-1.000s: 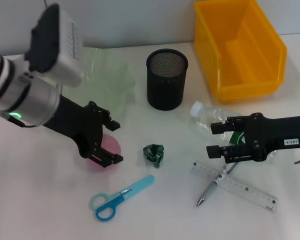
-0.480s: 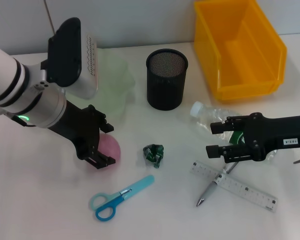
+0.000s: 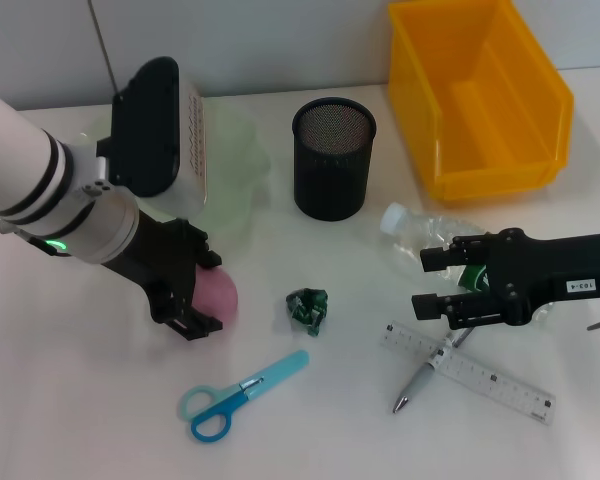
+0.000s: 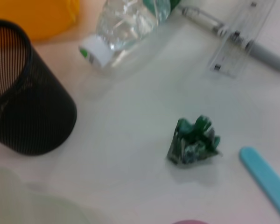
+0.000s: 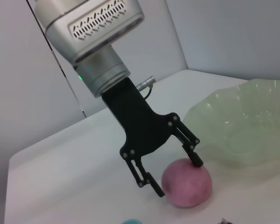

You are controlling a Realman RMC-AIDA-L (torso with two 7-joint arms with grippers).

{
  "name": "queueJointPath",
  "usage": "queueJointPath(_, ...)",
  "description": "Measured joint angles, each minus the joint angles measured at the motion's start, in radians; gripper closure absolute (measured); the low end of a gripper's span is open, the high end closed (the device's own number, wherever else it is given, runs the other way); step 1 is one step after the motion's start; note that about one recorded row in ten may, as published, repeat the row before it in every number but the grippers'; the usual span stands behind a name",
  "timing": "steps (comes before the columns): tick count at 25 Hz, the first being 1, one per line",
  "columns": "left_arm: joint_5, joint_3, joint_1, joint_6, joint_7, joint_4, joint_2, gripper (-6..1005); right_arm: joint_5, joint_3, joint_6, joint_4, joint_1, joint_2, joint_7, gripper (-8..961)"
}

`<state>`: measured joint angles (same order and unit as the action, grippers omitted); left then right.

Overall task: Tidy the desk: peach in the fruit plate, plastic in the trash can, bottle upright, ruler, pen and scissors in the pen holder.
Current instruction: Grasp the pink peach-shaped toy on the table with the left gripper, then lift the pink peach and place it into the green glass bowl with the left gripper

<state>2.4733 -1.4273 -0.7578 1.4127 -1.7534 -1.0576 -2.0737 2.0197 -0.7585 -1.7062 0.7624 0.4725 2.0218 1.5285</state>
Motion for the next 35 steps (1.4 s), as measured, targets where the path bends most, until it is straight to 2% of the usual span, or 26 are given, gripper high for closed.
queueJointPath(5,0.035,-0.045,0.006,-0.036,-0.014,0.002,-0.003,222,0.001,0.000,-0.003,-0.002,-0.001,0.000,0.000,233)
queueJointPath(16,0.020,-0.052,0.020,-0.025,-0.012,-0.035,-0.002,624,0.001,0.001,-0.004,-0.002,-0.003,0.000,0.001,238)
queueJointPath(20,-0.024,-0.033,0.025,0.011,-0.004,-0.053,0.001,663,0.001,0.002,-0.004,-0.002,-0.003,0.000,0.001,240)
queueJointPath(22,-0.075,0.006,0.026,0.061,0.016,-0.072,0.004,683,0.001,0.001,-0.004,-0.002,-0.004,0.000,0.001,241)
queueJointPath(28,-0.282,0.221,0.047,0.192,0.134,-0.124,0.006,709,0.001,0.000,-0.004,-0.004,-0.007,0.000,0.000,243)
queueJointPath(31,-0.379,0.291,0.081,0.162,0.206,-0.122,0.006,722,0.001,0.000,-0.004,-0.009,-0.008,-0.002,-0.002,245)
queueJointPath(35,-0.487,0.323,0.127,0.004,0.258,-0.077,0.004,749,0.001,-0.004,-0.004,-0.011,-0.008,-0.003,-0.002,246)
